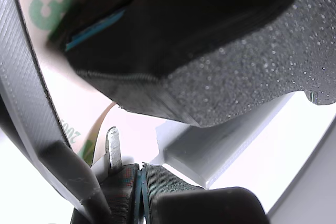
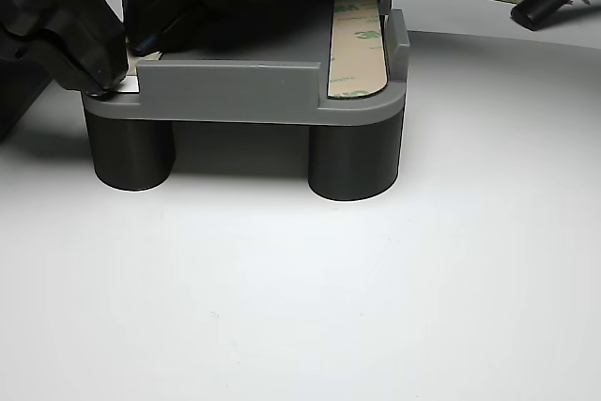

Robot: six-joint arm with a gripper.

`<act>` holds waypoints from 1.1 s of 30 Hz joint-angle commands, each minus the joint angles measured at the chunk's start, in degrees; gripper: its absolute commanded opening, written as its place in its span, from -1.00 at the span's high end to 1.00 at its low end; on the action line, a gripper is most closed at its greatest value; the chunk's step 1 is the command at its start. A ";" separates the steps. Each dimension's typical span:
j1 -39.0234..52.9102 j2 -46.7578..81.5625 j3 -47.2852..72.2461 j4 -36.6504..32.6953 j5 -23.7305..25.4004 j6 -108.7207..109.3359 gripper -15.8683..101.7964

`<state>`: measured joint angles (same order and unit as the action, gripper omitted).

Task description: Peel off protective film from adhesive tape.

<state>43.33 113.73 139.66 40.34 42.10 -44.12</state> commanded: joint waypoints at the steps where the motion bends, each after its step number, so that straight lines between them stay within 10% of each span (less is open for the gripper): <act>1: -1.32 0.53 -0.70 -0.88 0.18 -0.18 0.91; 33: -1.32 1.67 -4.39 7.03 -1.05 1.23 0.91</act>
<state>42.98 114.52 137.29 47.20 40.61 -42.71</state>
